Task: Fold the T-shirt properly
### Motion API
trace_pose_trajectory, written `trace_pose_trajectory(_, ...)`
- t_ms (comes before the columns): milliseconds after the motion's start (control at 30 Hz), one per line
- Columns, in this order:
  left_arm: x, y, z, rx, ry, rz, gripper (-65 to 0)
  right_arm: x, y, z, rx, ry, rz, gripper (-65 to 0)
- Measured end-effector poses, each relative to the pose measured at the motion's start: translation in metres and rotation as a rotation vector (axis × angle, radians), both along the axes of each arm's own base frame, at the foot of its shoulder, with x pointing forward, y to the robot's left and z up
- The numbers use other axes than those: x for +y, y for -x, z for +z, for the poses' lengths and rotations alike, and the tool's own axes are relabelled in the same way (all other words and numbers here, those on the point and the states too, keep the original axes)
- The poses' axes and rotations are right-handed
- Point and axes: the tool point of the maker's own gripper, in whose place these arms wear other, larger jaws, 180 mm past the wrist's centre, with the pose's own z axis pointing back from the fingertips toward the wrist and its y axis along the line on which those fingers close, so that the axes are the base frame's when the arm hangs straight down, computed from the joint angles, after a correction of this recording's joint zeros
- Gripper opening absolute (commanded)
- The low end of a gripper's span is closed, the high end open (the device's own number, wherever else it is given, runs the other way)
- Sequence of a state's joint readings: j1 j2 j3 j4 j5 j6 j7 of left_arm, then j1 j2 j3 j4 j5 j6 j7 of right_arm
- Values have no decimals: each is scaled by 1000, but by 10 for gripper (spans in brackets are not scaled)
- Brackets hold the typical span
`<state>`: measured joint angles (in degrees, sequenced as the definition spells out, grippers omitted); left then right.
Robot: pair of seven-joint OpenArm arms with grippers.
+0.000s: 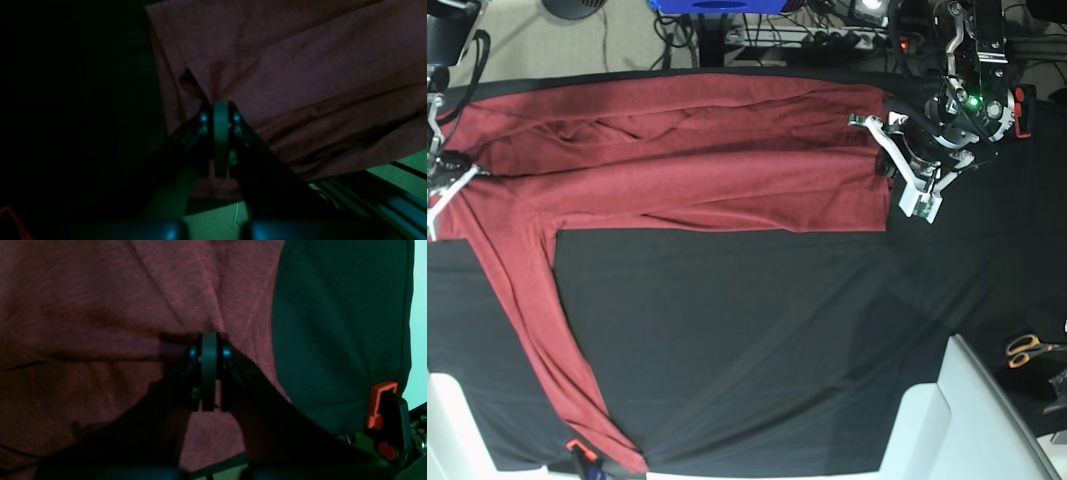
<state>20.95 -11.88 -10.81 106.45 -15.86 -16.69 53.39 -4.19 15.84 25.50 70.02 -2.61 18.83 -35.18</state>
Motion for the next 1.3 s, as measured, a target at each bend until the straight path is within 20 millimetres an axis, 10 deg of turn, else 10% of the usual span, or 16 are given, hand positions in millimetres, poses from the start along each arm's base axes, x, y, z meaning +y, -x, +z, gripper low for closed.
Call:
trace_pose_trajectory(1067, 3, 10, -18, 59, 0, 7, -650, 0, 11, -5, 64, -8, -18, -612)
trace_pose_trajectory(1300, 10, 9, -17, 58, -22, 0, -377, -1, 10, -4, 61, -5, -23, -417)
